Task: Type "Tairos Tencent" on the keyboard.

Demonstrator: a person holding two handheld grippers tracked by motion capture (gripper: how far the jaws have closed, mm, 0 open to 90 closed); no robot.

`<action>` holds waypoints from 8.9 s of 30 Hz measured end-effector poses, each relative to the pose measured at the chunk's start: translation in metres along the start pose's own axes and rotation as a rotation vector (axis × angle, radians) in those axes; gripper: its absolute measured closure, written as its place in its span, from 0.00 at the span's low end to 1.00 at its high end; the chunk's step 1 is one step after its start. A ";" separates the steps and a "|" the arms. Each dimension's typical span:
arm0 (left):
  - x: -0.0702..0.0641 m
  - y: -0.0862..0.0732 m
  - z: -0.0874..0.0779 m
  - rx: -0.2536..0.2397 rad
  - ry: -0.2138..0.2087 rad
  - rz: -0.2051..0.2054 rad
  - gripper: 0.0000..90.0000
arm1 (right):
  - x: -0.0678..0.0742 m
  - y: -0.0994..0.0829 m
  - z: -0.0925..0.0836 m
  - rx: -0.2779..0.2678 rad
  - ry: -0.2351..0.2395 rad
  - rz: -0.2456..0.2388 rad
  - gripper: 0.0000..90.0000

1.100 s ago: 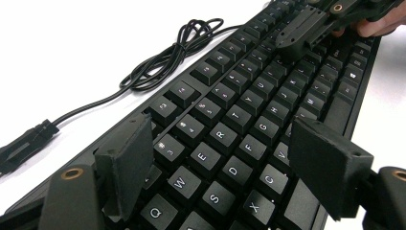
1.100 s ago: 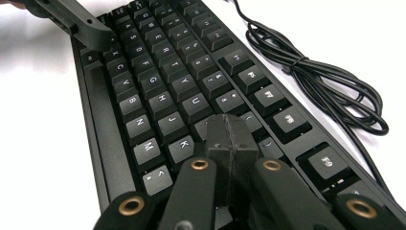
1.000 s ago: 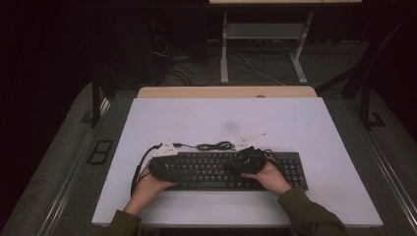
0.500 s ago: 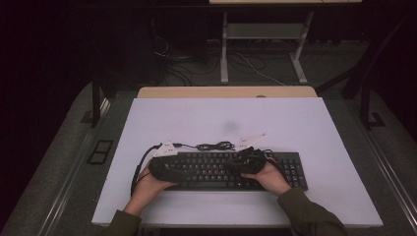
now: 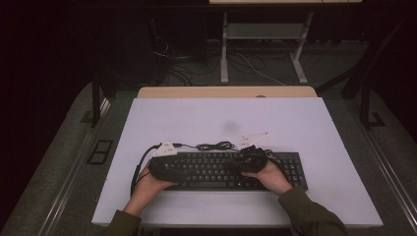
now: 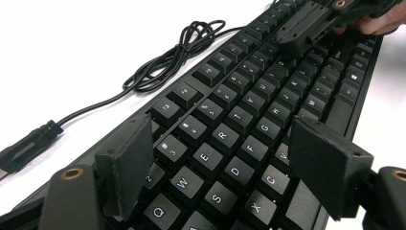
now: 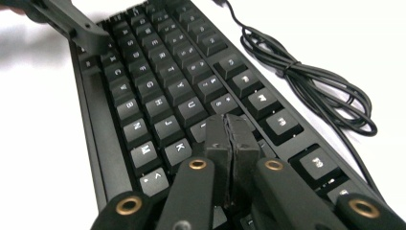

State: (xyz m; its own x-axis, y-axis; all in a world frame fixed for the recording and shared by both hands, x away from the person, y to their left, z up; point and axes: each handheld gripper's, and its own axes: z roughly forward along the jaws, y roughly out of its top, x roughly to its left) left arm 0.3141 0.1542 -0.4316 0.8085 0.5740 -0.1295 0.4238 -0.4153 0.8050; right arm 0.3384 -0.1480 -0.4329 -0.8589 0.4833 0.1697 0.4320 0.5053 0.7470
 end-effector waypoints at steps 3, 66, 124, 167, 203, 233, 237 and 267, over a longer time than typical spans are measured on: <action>0.000 0.000 0.000 0.000 0.000 0.000 0.26 | -0.001 0.001 -0.003 -0.019 0.003 0.005 0.94; 0.006 -0.005 -0.010 0.101 -0.058 0.047 0.99 | -0.011 -0.003 -0.008 -0.098 -0.042 0.078 0.43; 0.004 -0.003 -0.010 0.061 -0.048 0.016 0.66 | -0.011 -0.002 -0.012 -0.110 -0.046 0.078 0.43; -0.028 0.003 0.010 0.133 -0.244 0.130 0.99 | -0.013 -0.003 -0.012 -0.107 -0.051 0.085 0.43; -0.028 0.002 0.014 0.145 -0.241 0.136 0.99 | -0.013 -0.003 -0.013 -0.106 -0.052 0.086 0.43; -0.019 0.003 0.009 0.038 -0.139 0.030 0.49 | -0.013 -0.003 -0.015 -0.112 -0.054 0.085 0.43; -0.018 0.002 0.009 0.028 -0.122 0.026 0.42 | -0.013 -0.004 -0.016 -0.110 -0.056 0.088 0.43; -0.020 0.006 0.016 0.005 -0.095 0.021 0.27 | -0.003 -0.030 -0.056 -0.094 0.008 0.047 0.86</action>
State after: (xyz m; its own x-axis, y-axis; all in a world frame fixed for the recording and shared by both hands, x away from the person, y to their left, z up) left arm 0.3072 0.1286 -0.4336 0.8525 0.4953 -0.1672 0.4079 -0.4301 0.8054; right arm 0.3128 -0.2048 -0.4197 -0.8406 0.4990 0.2107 0.4445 0.4130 0.7949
